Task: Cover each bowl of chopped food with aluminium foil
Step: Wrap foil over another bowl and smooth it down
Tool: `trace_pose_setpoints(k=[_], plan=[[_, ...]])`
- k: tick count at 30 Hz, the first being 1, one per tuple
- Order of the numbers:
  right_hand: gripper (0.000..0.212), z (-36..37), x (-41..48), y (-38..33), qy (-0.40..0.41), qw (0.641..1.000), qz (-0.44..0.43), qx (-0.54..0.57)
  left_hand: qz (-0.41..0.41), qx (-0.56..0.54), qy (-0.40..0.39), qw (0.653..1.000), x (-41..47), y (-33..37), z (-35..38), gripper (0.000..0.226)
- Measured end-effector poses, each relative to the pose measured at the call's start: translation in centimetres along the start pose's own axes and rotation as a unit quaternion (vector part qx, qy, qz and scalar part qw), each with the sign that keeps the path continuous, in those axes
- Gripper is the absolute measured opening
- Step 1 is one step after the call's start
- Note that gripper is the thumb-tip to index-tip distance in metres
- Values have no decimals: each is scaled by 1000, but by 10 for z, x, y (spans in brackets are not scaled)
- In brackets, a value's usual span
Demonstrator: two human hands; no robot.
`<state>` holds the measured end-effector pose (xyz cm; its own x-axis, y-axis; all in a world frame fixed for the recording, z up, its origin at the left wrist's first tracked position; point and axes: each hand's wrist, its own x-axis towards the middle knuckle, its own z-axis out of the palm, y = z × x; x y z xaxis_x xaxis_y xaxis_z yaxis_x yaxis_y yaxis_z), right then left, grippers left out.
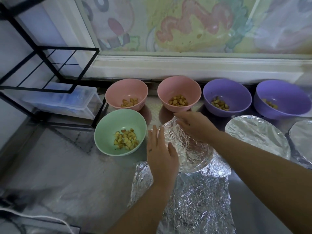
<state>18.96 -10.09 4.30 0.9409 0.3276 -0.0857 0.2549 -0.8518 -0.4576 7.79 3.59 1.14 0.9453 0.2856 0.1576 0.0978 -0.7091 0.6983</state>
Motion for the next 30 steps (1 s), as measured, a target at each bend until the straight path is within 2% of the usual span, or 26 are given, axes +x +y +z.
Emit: trace_pose_setpoints(k=[2,7,14,19,21,23,25,27,30], plan=[[36,3,4,4,-11,999,12,28,-62,-52,2,997,3,0,3,60],[22,6,9,6,29,994,35,95,-159,-189,12,969,7,4,3,50],[17,8,16,11,18,991,59,123,-241,-331,20,912,9,8,0,40],[16,6,15,9,4,991,59,121,-270,-373,10,887,10,5,0,38],[17,4,13,0,3,996,28,80,-269,-374,4,887,10,4,-1,38],[21,3,14,-15,37,996,-75,-2,-265,-368,1,891,10,3,0,38],[27,7,21,-28,-15,986,-164,-37,-269,-365,4,891,10,4,1,38],[28,12,29,-34,-117,980,-155,-38,-267,-369,11,890,11,4,1,38],[27,15,37,-34,-153,979,-130,-37,-263,-367,22,892,13,3,3,37]])
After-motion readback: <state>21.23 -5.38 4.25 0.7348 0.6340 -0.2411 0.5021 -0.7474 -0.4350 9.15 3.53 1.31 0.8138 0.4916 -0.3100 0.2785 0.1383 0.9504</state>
